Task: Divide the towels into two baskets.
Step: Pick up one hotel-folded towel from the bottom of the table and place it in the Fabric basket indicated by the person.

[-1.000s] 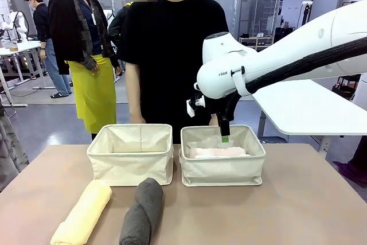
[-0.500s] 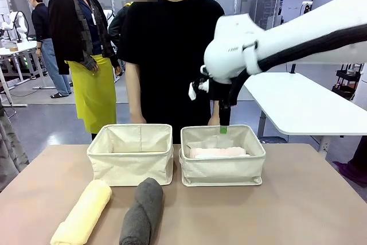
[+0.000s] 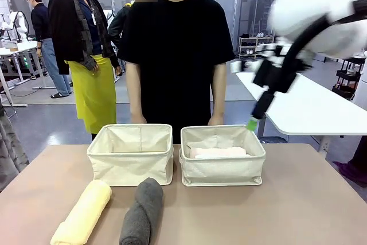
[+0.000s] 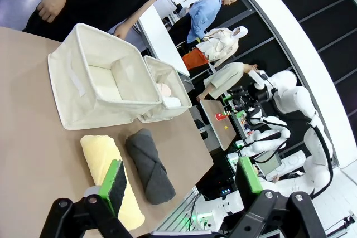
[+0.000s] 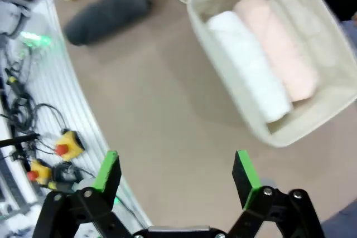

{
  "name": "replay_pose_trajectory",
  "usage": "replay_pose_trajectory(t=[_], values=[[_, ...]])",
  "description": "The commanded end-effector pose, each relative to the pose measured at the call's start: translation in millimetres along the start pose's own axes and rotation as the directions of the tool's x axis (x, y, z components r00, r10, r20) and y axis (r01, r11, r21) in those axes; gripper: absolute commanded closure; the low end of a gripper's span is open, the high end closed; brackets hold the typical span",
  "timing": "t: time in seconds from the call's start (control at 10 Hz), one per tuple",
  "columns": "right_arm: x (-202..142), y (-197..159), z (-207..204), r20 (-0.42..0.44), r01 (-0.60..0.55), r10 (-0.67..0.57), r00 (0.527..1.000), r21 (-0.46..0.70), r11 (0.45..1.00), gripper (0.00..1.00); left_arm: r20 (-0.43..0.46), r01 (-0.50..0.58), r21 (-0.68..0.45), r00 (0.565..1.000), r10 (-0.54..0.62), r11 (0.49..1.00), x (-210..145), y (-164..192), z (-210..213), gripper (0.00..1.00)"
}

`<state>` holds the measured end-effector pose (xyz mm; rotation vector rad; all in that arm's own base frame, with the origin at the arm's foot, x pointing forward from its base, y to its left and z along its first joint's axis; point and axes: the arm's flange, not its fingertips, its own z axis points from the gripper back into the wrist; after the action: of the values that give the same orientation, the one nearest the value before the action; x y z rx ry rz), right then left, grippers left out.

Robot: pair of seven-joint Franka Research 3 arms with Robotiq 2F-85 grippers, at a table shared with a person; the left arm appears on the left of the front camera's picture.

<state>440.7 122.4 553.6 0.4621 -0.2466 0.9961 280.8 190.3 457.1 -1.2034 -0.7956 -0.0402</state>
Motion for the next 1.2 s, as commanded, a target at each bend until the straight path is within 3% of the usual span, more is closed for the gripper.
replay_pose_trajectory(t=[0.0,0.2,0.3,0.5,0.7,0.9,1.1], values=[[-70.5,-25.4,8.5,0.174,0.131,-0.162,0.971,0.18,0.975,0.0,0.006,0.01,-0.014,1.0,-0.01,1.0,-0.7,-2.3,2.7,0.0],[-135.8,-44.3,35.9,0.301,0.199,-0.295,0.907,0.313,0.929,0.0,0.006,0.01,-0.014,1.0,-0.01,1.0,-0.7,-2.3,2.7,0.0],[-183.0,-55.0,55.1,0.395,0.261,-0.395,0.83,0.351,0.899,0.0,0.006,0.01,-0.014,1.0,-0.01,1.0,-0.7,-2.3,2.7,0.0],[-261.8,-60.4,82.4,0.493,0.28,-0.499,0.713,0.452,0.847,0.0,0.006,0.01,-0.014,1.0,-0.01,1.0,-0.7,-2.3,2.7,0.0],[-318.4,-64.4,92.5,0.471,0.27,-0.556,0.685,0.545,0.794,0.0,0.006,0.01,-0.014,1.0,-0.01,1.0,-0.7,-2.3,2.7,0.0],[-376.4,-63.7,80.2,0.459,0.336,-0.675,0.578,0.619,0.71,0.0,0.006,0.01,-0.014,1.0,-0.01,1.0,-0.7,-2.3,2.7,0.0],[-393.0,-63.2,70.3,0.488,0.332,-0.691,0.534,0.631,0.701,0.0,0.006,0.01,-0.014,1.0,-0.01,1.0,-0.7,-2.3,2.7,0.0]])
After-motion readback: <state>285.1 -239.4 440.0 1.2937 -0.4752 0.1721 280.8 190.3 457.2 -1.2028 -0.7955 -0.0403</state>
